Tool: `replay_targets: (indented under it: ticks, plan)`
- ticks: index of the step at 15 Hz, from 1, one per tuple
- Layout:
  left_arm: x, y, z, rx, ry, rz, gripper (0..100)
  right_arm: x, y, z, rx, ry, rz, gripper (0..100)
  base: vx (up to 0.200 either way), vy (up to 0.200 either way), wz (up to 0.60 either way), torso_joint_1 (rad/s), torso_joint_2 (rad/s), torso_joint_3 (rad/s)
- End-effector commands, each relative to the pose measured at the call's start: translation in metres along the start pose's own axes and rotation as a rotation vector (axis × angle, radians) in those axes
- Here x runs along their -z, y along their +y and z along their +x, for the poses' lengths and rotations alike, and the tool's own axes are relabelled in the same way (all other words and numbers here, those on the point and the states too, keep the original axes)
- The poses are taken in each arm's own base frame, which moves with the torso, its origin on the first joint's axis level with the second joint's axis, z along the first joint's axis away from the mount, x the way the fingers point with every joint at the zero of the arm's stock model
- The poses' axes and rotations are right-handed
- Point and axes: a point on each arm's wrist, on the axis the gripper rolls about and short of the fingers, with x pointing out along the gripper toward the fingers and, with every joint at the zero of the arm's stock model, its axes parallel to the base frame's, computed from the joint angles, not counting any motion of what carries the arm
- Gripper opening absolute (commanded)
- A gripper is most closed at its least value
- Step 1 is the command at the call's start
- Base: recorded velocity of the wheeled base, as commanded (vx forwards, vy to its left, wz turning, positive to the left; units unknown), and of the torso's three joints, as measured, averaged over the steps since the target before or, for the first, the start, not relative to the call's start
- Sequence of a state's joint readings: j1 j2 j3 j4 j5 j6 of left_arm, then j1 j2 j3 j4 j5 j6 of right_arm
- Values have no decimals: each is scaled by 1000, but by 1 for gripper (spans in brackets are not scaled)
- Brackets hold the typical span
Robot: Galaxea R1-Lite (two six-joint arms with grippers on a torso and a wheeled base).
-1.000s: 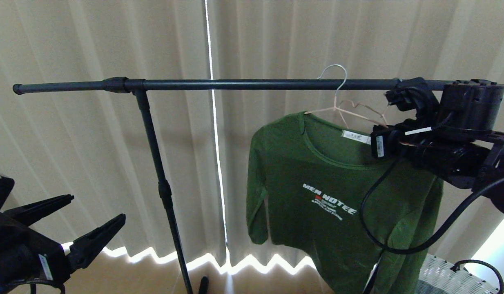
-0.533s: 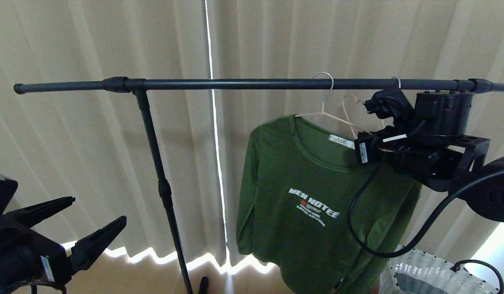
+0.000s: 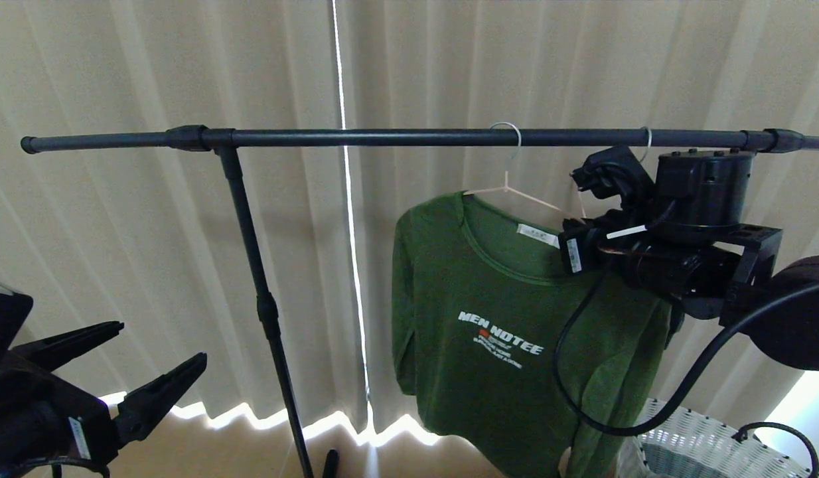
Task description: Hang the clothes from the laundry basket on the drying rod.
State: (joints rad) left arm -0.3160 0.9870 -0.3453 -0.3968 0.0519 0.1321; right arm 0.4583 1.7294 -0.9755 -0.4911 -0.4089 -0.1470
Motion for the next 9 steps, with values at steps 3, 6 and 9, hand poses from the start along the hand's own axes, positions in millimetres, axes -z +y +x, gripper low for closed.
replay_targets:
  ticks: [3, 6, 9]
  plan:
    - [1, 0, 2, 1, 8, 0, 100, -1, 4, -3, -14, -13, 1, 100, 0, 0, 0, 0, 0, 0]
    - [1, 0, 2, 1, 8, 0, 100, -1, 4, -13, -37, -26, 10, 100, 0, 0, 0, 0, 0, 0]
    - [1, 0, 2, 1, 8, 0, 100, 0, 6, -20, -121, -34, 60, 100, 0, 0, 0, 0, 0, 0]
